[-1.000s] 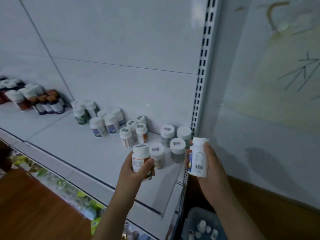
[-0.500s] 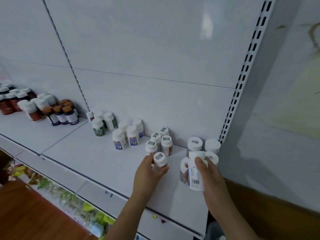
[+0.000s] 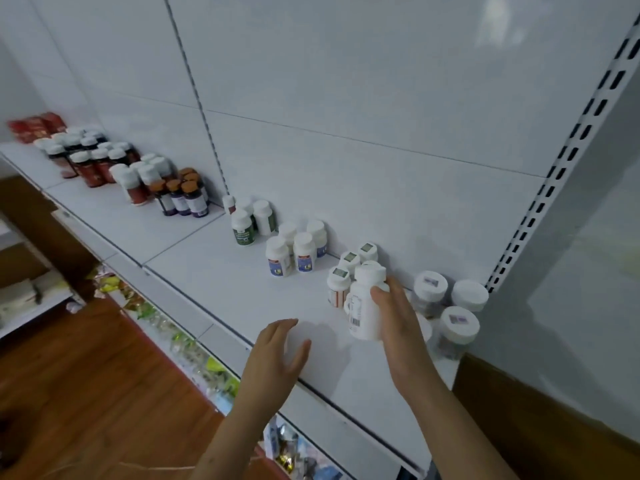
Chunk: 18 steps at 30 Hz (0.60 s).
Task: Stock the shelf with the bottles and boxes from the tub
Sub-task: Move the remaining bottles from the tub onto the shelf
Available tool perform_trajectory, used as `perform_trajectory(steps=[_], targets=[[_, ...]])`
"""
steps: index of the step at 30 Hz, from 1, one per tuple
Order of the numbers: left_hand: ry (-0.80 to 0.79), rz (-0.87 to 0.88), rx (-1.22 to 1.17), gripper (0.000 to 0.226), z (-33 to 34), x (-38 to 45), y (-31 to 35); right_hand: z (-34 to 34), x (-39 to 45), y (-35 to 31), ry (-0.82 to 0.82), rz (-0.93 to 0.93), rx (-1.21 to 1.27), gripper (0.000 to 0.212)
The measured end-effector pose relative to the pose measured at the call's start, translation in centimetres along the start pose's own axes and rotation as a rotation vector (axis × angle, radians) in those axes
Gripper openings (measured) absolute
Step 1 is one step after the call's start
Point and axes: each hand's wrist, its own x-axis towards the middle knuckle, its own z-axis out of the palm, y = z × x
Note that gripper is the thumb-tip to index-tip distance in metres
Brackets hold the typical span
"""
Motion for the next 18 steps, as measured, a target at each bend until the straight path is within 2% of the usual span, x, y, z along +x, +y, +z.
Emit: perform_trajectory(steps=[3,10,14,18], targets=[[0.036,-0.02,0.007,0.046,-1.8,-0.7,-1.3,2.5,0.7,0.9,-0.064,-0.039,-0.032,0.028],[0.06,-0.042,0.009,0.045,-5.3,1.8,-7.2,8.6,3.2,2.9,-0.092,-0.086,-0.096,0.032],[0.007,0.045,0.011,0.043,-6.8,6.6,-11.6,12.0,6.0,4.6,0.004,-0.128,-0.174,0.02],[-0.068,0.142,0.04,0.04,-7.7,13.0,-16.1,16.0,8.3,6.4,0.209,-0.147,-0.262,0.028]])
